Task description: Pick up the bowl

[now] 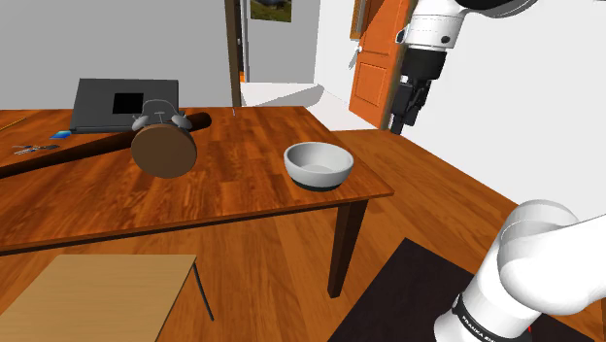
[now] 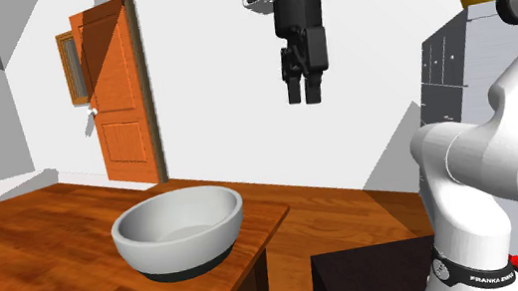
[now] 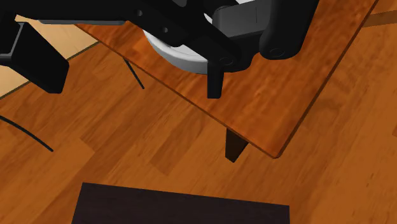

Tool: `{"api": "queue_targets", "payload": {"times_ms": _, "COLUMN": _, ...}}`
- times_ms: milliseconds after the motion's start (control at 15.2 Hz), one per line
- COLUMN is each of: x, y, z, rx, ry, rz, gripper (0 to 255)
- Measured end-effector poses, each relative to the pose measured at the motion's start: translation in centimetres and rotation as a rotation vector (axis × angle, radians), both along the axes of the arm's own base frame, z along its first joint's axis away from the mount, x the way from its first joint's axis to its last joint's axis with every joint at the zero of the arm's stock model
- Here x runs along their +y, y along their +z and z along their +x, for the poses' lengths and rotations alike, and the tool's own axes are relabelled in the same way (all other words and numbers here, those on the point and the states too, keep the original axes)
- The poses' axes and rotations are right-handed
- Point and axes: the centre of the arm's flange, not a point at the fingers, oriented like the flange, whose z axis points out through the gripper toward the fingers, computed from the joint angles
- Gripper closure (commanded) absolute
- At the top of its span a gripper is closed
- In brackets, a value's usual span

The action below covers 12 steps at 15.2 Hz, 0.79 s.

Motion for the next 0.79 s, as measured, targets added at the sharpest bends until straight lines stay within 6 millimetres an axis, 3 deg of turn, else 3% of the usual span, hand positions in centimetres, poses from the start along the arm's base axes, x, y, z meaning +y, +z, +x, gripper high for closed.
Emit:
{"api": "queue_targets", "payload": {"times_ms": 198, "x": -0.7, "y": -0.8, "z": 1.3, "rx": 0.000, "ry": -0.005, "rz": 0.005, "gripper": 0}}
{"api": "queue_targets", "payload": {"times_ms": 792, "x": -5.9, "y": -6.3, "z": 10.2, "rx": -0.001, "ry": -0.040, "rz": 0.044, "gripper": 0}}
